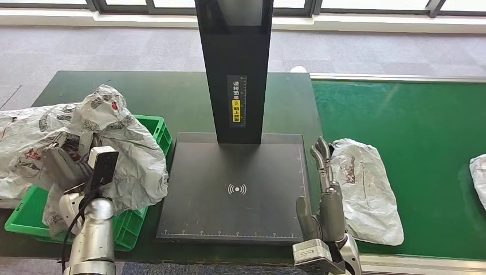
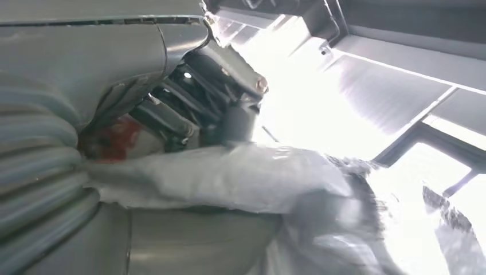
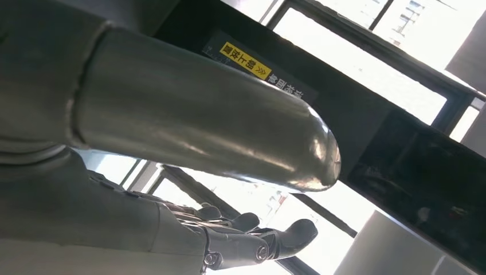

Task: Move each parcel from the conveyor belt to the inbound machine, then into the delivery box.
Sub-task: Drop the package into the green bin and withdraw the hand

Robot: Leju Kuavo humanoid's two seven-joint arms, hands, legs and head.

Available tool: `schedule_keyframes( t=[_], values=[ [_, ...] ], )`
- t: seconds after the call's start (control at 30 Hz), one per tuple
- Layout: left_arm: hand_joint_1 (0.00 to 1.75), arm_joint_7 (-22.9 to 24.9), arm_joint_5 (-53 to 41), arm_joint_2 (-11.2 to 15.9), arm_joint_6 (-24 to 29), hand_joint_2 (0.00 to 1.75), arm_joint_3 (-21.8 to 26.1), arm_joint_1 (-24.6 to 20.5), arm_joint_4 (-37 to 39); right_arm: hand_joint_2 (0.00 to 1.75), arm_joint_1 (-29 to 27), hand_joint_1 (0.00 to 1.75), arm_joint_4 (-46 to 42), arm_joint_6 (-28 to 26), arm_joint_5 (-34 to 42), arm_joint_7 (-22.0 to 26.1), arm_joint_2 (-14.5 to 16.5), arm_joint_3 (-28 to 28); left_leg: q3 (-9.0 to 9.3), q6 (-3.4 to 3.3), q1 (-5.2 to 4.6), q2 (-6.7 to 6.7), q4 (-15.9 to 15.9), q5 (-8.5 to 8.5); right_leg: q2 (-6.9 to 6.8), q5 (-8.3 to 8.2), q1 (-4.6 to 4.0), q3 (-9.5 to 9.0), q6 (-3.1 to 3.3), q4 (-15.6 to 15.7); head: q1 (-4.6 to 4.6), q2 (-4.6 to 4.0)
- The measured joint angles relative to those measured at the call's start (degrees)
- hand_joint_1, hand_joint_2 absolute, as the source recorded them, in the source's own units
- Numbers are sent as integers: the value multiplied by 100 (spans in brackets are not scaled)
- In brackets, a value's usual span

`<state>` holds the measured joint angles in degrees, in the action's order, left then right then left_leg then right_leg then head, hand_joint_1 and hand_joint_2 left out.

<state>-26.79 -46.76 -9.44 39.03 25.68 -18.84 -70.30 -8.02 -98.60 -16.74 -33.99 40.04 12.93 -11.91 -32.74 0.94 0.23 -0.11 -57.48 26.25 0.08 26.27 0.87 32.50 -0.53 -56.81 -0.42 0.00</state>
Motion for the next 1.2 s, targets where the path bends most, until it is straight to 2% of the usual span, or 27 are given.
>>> schedule_keyframes(
  t=[0.1,0.23,0.4,0.6,0.83,1.07,1.2],
  values=[
    [0,-587,185,-71,40,0,240,-262,255,0,-7,0,1,-108,-72,-2,7,25,0,1,1,3,0,-1,2,-4,-1,2,4,-1,0,0],
    [0,-1157,579,-250,64,0,900,-597,357,0,5,0,2,-139,-106,-38,19,54,-1,1,1,8,0,-1,5,-7,-1,5,4,-1,0,0],
    [0,-1199,779,-398,86,0,1502,-753,297,0,38,0,6,-143,-105,-48,20,74,-3,1,1,5,0,-1,4,-6,-2,6,5,-1,0,0],
    [0,-1201,779,-487,86,0,1777,-818,191,0,80,0,27,-138,-90,-56,20,77,-7,1,1,6,0,-1,4,-6,-1,6,5,-1,0,0],
    [0,-1201,1002,-590,88,0,2199,-842,-487,0,398,0,279,-156,-18,-77,40,77,-7,2,1,8,-1,-3,4,-8,-2,10,5,-1,0,0],
    [0,-1201,429,-605,88,0,2662,-1124,-687,0,443,0,456,-211,14,-119,46,77,-9,5,6,5,0,-5,3,-8,-5,9,6,-3,0,0],
    [0,-1201,100,-606,88,0,2859,-1191,-1050,0,458,0,615,-194,15,-149,46,77,-10,5,6,5,0,-5,5,-8,-5,10,6,-3,0,0]
  ],
)
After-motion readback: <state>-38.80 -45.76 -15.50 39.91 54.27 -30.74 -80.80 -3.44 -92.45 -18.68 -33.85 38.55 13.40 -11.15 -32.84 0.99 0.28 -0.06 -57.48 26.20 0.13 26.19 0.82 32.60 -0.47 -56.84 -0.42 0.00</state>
